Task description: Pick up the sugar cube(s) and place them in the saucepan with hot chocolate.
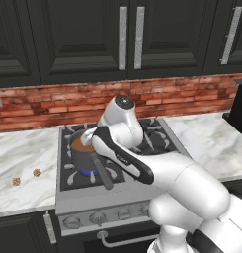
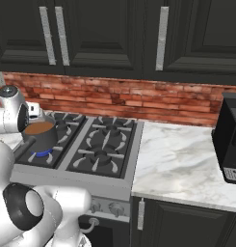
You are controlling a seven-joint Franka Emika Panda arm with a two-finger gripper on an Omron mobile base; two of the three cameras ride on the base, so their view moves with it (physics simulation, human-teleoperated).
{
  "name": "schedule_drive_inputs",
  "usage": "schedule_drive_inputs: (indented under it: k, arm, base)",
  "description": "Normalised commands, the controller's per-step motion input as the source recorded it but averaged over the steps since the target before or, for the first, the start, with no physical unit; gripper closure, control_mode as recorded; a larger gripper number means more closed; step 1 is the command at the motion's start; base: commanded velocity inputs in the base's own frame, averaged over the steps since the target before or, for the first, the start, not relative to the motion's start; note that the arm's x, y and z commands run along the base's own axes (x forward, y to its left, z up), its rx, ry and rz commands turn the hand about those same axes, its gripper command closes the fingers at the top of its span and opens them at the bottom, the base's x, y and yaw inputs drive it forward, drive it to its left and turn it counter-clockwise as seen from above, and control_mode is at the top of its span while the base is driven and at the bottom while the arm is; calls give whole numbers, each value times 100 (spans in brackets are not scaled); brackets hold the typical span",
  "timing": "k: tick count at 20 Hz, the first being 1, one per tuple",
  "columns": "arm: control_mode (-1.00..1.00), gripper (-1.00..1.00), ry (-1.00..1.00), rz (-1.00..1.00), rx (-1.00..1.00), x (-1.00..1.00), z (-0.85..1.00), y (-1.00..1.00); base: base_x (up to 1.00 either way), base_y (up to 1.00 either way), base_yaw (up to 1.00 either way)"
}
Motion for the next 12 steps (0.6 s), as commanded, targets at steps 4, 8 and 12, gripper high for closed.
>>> schedule_drive_inputs:
  k: [4,8,12]
  arm:
    - [-100,100,2,-3,0,29,-4,0]
    - [-100,100,0,-3,0,26,-15,0]
    - [-100,100,0,-1,0,13,-12,0]
  base:
    - [0,0,0]
    - [0,0,0]
    - [0,0,0]
